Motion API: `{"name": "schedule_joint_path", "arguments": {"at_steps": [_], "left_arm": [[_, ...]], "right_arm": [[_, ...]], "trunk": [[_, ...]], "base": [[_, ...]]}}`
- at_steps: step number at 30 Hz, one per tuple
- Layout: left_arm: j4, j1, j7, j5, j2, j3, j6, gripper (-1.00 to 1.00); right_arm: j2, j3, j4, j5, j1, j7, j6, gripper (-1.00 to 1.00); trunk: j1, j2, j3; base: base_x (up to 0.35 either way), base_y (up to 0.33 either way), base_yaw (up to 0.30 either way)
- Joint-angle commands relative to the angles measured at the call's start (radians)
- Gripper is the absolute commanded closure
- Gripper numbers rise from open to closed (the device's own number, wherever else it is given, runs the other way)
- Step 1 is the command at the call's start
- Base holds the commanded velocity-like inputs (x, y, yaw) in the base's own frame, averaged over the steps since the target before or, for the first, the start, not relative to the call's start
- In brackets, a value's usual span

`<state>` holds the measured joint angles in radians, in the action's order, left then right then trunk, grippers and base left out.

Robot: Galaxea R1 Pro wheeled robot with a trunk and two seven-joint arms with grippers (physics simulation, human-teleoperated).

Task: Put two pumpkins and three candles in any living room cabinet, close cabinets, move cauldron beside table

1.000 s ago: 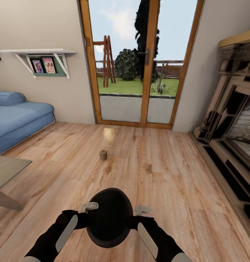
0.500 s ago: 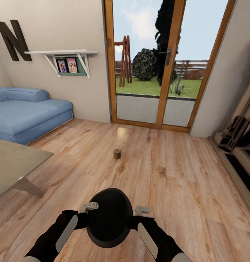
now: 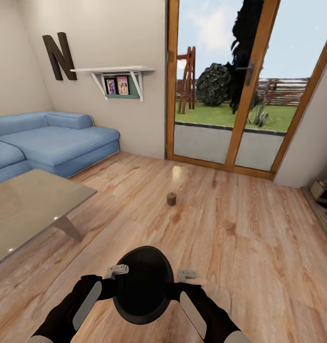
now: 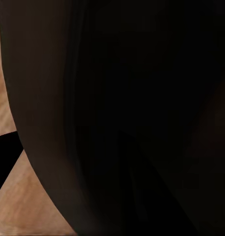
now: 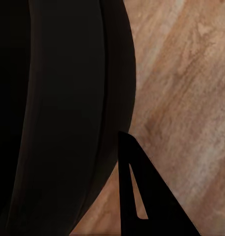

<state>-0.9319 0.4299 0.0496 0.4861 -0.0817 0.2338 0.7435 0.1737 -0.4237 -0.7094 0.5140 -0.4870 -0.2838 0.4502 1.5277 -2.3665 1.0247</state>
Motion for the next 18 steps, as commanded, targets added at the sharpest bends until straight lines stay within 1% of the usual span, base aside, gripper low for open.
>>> {"name": "schedule_joint_path", "arguments": {"at_steps": [1, 6, 18], "left_arm": [[-0.001, 0.001, 0.006, 0.022, -0.001, 0.002, 0.002, 1.00], [-0.001, 0.001, 0.006, 0.022, -0.001, 0.002, 0.002, 1.00], [-0.001, 0.001, 0.006, 0.022, -0.001, 0.002, 0.002, 1.00]], "right_arm": [[0.000, -0.008, -0.004, 0.017, -0.001, -0.009, -0.002, 1.00], [0.000, -0.007, -0.005, 0.017, -0.001, -0.009, -0.002, 1.00], [-0.001, -0.008, -0.005, 0.017, -0.001, -0.008, -0.002, 1.00]], "trunk": [[-0.001, -0.001, 0.001], [-0.001, -0.001, 0.001], [-0.001, -0.001, 0.001]], "base": [[-0.102, 0.000, 0.288], [-0.069, 0.000, 0.288], [-0.005, 0.000, 0.288]]}}
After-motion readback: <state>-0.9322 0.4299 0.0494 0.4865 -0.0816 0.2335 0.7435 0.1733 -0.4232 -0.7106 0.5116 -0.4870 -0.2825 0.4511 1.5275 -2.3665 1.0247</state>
